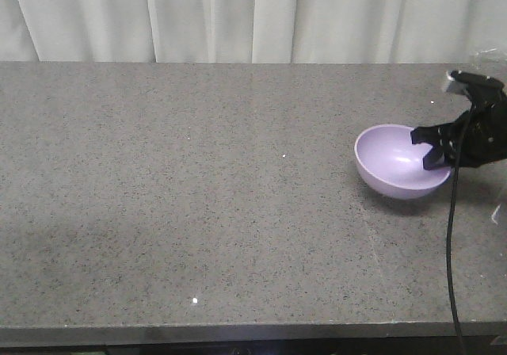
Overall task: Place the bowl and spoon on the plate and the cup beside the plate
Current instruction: 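Close the right gripper on the lavender bowl rim, then lift the bowl with the right gripper and the spoon with the left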
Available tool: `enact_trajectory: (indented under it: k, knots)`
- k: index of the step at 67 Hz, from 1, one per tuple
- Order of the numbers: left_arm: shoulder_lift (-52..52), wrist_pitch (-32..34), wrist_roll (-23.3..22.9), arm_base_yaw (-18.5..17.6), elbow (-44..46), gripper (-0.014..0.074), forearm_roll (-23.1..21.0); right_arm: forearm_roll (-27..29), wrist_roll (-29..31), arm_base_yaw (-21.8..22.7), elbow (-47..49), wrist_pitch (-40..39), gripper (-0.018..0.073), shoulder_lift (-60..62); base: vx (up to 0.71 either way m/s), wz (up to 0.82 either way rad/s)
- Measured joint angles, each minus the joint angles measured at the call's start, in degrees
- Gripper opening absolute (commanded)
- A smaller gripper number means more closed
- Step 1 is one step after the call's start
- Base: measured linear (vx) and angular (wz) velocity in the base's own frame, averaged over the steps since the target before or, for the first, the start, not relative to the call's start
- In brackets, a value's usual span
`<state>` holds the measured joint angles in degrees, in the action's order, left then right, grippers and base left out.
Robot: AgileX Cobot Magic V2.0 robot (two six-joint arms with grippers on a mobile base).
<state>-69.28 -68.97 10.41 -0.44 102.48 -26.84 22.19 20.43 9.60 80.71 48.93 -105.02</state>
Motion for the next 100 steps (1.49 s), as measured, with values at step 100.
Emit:
enact_trajectory:
  k: [100]
  knots:
    - [0.0,-0.4,0.0,0.0,0.0,-0.0008,0.0,27.94,10.95,0.0,10.73,22.45,-0.0006,40.34,0.0,0.0]
